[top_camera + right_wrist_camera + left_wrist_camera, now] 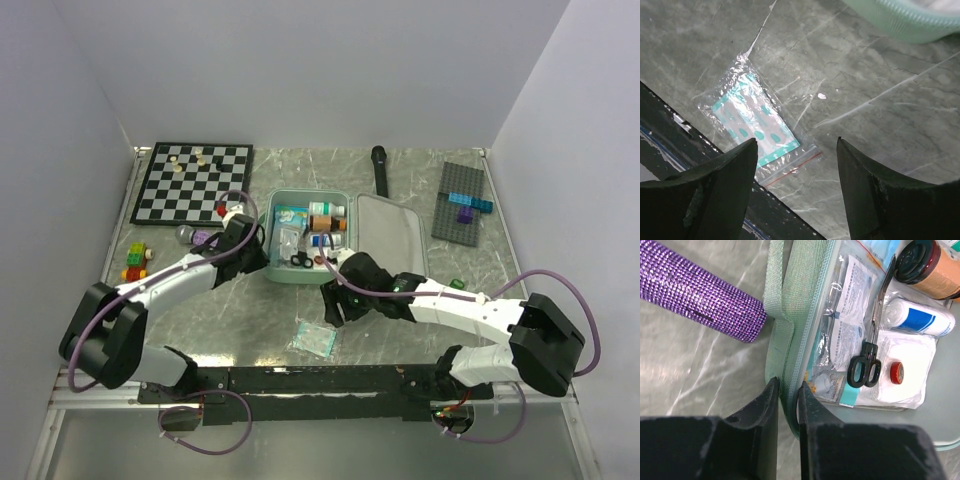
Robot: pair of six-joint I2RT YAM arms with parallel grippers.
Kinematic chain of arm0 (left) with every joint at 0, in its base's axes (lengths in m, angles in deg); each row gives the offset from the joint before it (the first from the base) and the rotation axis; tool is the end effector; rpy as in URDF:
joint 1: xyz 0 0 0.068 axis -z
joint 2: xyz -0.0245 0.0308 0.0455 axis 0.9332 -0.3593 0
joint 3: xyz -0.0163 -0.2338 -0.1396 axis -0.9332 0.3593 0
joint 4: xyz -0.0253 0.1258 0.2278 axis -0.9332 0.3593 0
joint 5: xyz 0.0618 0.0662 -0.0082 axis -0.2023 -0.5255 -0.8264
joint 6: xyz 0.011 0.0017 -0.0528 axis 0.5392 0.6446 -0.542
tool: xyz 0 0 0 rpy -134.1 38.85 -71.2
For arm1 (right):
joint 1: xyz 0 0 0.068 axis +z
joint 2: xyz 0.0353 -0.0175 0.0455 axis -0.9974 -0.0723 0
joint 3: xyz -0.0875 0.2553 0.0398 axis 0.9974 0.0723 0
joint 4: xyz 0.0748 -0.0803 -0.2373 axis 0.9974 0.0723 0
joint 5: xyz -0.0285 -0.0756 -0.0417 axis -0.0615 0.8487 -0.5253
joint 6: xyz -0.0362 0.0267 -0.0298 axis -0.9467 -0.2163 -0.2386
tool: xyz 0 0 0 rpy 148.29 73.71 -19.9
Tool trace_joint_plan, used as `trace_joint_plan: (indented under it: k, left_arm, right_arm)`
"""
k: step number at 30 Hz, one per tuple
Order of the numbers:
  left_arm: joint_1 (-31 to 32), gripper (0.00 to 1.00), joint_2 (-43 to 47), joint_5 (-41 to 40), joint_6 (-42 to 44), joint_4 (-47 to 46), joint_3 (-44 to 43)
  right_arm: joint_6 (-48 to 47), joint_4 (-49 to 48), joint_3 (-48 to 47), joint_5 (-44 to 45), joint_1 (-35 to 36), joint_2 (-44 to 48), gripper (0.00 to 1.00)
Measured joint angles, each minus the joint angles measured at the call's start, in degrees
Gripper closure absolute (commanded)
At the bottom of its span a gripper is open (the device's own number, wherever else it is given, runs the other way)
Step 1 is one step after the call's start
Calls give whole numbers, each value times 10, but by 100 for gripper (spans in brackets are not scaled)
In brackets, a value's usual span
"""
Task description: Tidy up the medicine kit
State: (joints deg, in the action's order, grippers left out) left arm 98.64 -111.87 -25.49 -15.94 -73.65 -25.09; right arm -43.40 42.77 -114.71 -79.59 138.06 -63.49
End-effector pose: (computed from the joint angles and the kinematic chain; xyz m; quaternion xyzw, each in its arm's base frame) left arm 0.2473 -0.1340 0.1977 -0.1715 0.9129 -0.1630 0.3326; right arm 0.1492 0.1984 0.1991 -0.2568 0.9024 0.2464 0.2430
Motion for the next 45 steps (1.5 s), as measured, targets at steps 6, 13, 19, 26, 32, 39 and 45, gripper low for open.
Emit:
trace_joint_plan:
  k: [6,13,19,26,32,39,45]
  left_arm:
    - [8,99,46,-4,-9,26,30]
    - [10,99,109,-7,-22,44,75]
    - [10,99,155,-6,-36,40,112]
    - [10,99,172,-5,-40,32,128]
    - [10,99,173,-4,-38,30,130]
    - [11,99,174,-3,-37,24,133]
    - [12,99,171,-5,-44,22,133]
  right_arm:
    - [-6,7,-2,25,33,-1,28]
    - [30,13,21,84,41,70,11]
    - [75,-8,66,86,22,116,0]
    - [118,-51,104,32,-10,98,0]
    - [196,-150,204,30,-72,190,0]
    - [226,-211,227,97,-91,245,0]
    - [214,-231,210,142,-96,228,0]
